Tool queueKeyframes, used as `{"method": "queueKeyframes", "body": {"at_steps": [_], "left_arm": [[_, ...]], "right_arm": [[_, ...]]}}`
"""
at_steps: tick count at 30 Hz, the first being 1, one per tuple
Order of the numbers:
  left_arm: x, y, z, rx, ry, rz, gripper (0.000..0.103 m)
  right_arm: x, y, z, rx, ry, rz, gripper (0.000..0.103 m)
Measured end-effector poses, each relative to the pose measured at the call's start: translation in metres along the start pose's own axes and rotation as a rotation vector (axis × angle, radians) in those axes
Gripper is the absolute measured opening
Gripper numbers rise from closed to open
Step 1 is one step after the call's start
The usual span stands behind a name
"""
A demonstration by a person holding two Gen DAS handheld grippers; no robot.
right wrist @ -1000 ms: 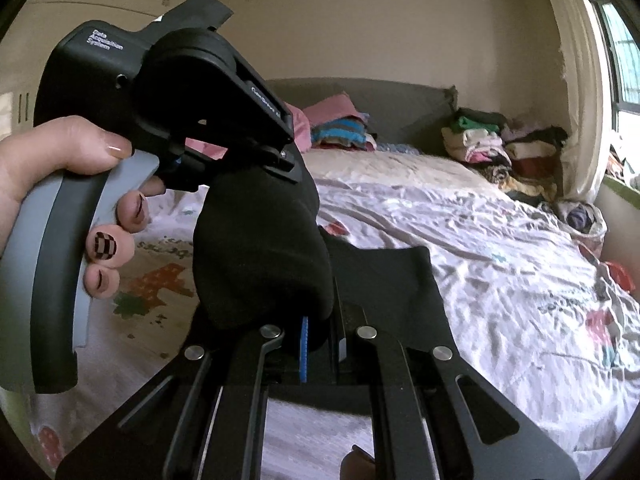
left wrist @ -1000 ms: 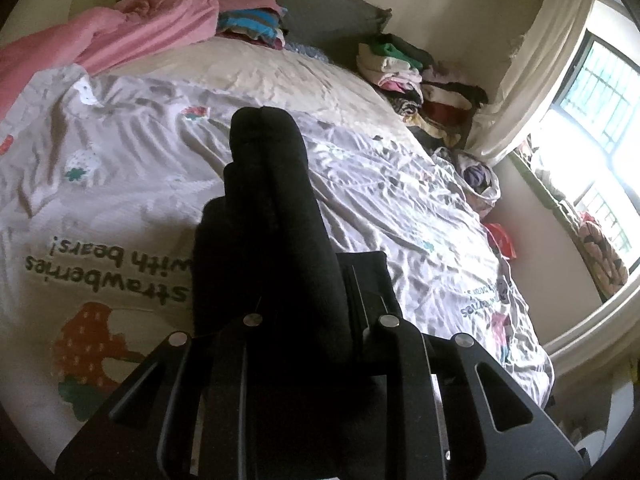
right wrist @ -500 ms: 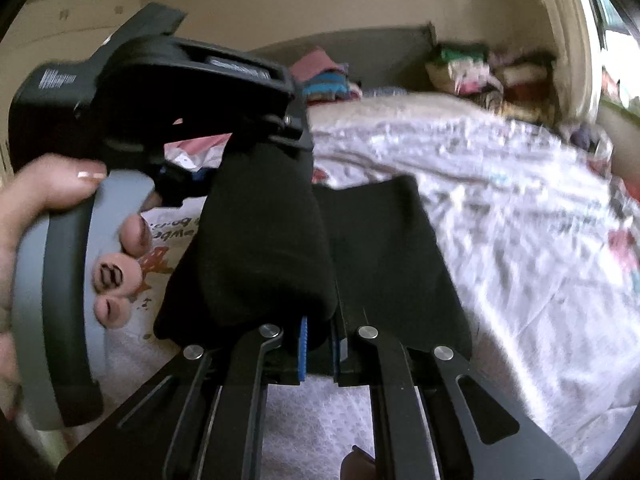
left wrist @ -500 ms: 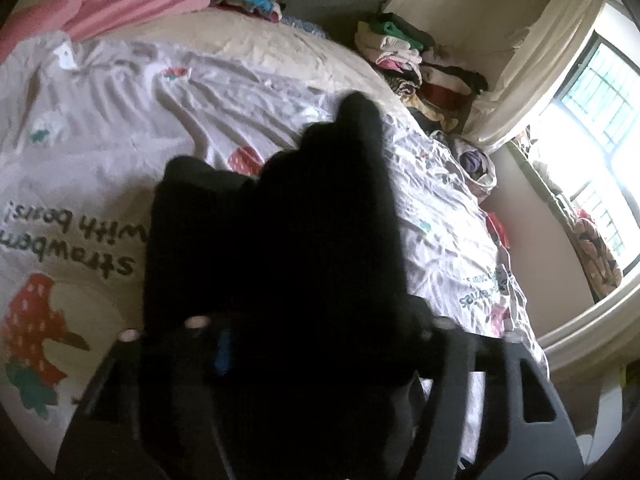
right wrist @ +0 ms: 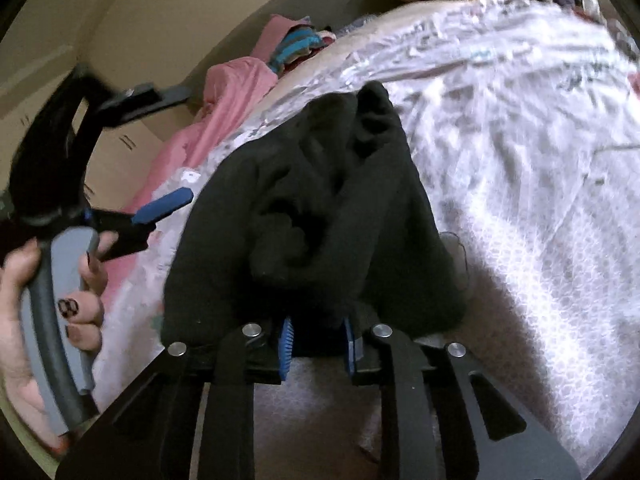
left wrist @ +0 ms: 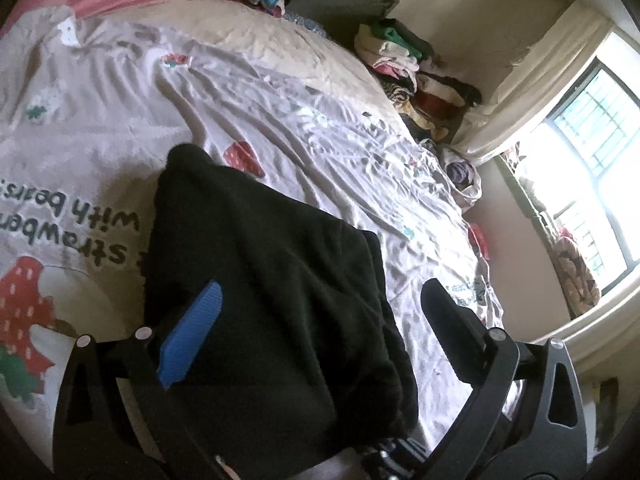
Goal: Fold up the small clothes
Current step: 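Open the left gripper, leaving the sweatshirt in the right gripper, then lower the folded sweatshirt onto the duvet with the right gripper and open it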
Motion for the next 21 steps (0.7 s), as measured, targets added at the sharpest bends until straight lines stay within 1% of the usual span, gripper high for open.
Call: {"method": "queueKeyframes", "body": {"at_steps": [2,3,4,5,6,7,10,12,18,21], "left_arm": [[-0.002,0.0,-0.001,0.017,0.002,0.01,0.093],[-0.003,0.0,-0.001,0.03,0.003,0.016,0.093],[-0.004,0.001,-0.003,0.048,0.0,0.03,0.093],[-0.005,0.003,-0.005,0.06,-0.002,0.041,0.093],[-0.007,0.005,-0.007,0.076,-0.005,0.053,0.093],[-0.007,0.007,-0.009,0.086,-0.006,0.064,0.093],[-0.009,0.016,-0.015,0.113,-0.009,0.087,0.093],[-0.01,0.023,-0.019,0.126,-0.014,0.101,0.093],[-0.012,0.037,-0.028,0.18,-0.022,0.132,0.093],[-0.011,0.038,-0.032,0.221,-0.024,0.149,0.093]], "right_arm": [[-0.003,-0.005,0.002,0.031,0.012,0.038,0.023],[-0.005,-0.007,0.004,0.045,0.021,0.061,0.028],[-0.007,-0.008,0.005,0.052,0.026,0.074,0.035],[-0.009,-0.009,0.008,0.056,0.032,0.09,0.039],[-0.012,-0.009,0.012,0.057,0.033,0.098,0.048],[-0.015,-0.008,0.015,0.052,0.035,0.104,0.054],[-0.016,-0.007,0.031,0.027,0.055,0.089,0.06],[-0.011,-0.009,0.044,0.028,0.081,0.107,0.063],[0.019,-0.018,0.08,0.084,0.158,0.127,0.065],[0.033,-0.019,0.09,0.081,0.184,0.103,0.064]]}}
Point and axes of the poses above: each gripper's, at about its wrist camera, not at the fingertips, and x roughly the way its jaws point, y to its left, z to its top, the point moved 2 cm from there along x, roughly the way its jaws point, and after that the axes turned 7 degrees about -x, right-handed, at the moved point
